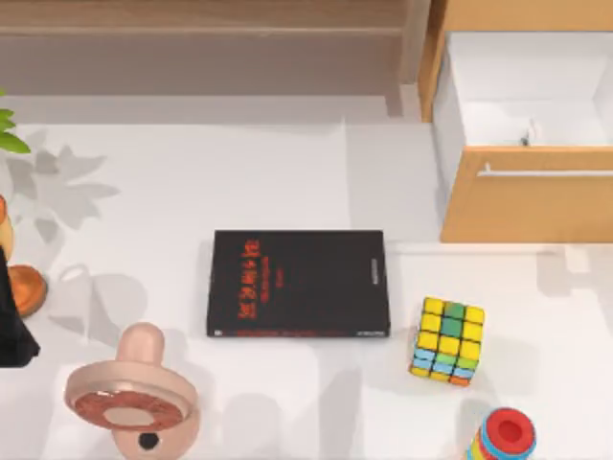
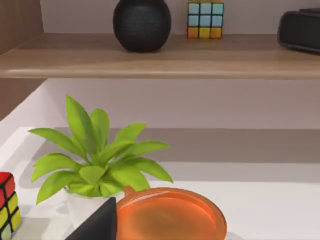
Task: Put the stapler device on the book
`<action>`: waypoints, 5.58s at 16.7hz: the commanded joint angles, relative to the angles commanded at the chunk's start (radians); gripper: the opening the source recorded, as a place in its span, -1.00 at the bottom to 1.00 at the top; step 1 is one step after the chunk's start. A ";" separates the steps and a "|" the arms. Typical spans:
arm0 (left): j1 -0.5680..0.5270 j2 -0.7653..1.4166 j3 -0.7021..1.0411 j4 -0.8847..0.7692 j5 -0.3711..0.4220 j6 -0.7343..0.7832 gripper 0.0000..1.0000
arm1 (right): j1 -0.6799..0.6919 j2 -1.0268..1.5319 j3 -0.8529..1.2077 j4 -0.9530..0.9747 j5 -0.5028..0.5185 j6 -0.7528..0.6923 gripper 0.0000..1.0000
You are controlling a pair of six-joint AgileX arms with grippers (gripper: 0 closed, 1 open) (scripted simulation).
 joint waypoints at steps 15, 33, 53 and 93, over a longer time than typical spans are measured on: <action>0.000 0.000 0.000 0.000 0.000 0.000 1.00 | 0.090 1.576 1.409 -0.799 0.008 0.071 1.00; 0.000 0.000 0.000 0.000 0.000 0.000 1.00 | 0.093 1.733 1.517 -0.839 0.010 0.083 1.00; 0.000 0.000 0.000 0.000 0.000 0.000 1.00 | 0.093 1.801 1.477 -0.731 0.010 0.084 -0.06; 0.000 0.000 0.000 0.000 0.000 0.000 1.00 | 0.610 1.658 1.653 -0.920 0.122 0.647 -1.00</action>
